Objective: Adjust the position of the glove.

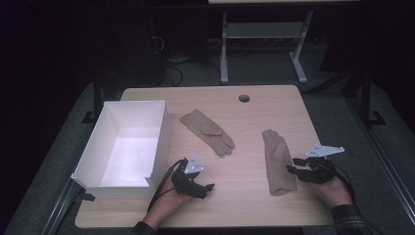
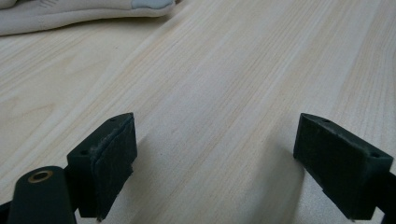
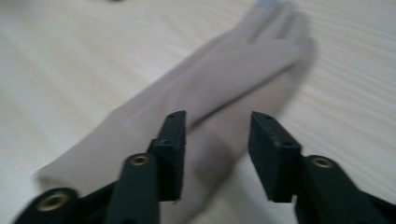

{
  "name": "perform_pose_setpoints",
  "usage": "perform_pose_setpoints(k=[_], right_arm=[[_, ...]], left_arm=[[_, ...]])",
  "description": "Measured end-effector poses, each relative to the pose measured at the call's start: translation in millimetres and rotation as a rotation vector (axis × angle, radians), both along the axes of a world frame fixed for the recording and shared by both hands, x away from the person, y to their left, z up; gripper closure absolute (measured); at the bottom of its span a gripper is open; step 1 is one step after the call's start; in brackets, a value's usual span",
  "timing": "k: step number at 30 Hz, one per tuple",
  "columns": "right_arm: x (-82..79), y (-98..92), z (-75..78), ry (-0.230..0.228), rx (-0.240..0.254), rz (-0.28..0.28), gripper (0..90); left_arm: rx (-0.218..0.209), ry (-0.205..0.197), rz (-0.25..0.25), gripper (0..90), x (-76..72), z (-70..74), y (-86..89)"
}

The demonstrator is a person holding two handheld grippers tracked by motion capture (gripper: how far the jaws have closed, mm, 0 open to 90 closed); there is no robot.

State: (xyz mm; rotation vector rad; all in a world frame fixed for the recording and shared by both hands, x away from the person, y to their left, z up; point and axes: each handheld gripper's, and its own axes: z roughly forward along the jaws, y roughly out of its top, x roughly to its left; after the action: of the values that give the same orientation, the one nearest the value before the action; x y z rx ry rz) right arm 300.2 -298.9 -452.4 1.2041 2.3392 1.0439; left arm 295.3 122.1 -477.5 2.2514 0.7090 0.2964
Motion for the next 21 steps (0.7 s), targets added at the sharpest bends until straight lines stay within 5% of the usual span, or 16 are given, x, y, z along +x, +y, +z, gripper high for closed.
perform_pose_setpoints(k=[12,21], right_arm=[[23.9,-24.2,-17.2,-0.027,-0.014,-0.209,17.1],[32.6,-31.4,-28.2,0.005,-0.033,-0.255,13.7]], left_arm=[[-0.003,-0.002,0.001,12.8,0.0,-0.1,-0.2],[0.0,-0.006,-0.003,12.7,0.4,0.0,-0.1]])
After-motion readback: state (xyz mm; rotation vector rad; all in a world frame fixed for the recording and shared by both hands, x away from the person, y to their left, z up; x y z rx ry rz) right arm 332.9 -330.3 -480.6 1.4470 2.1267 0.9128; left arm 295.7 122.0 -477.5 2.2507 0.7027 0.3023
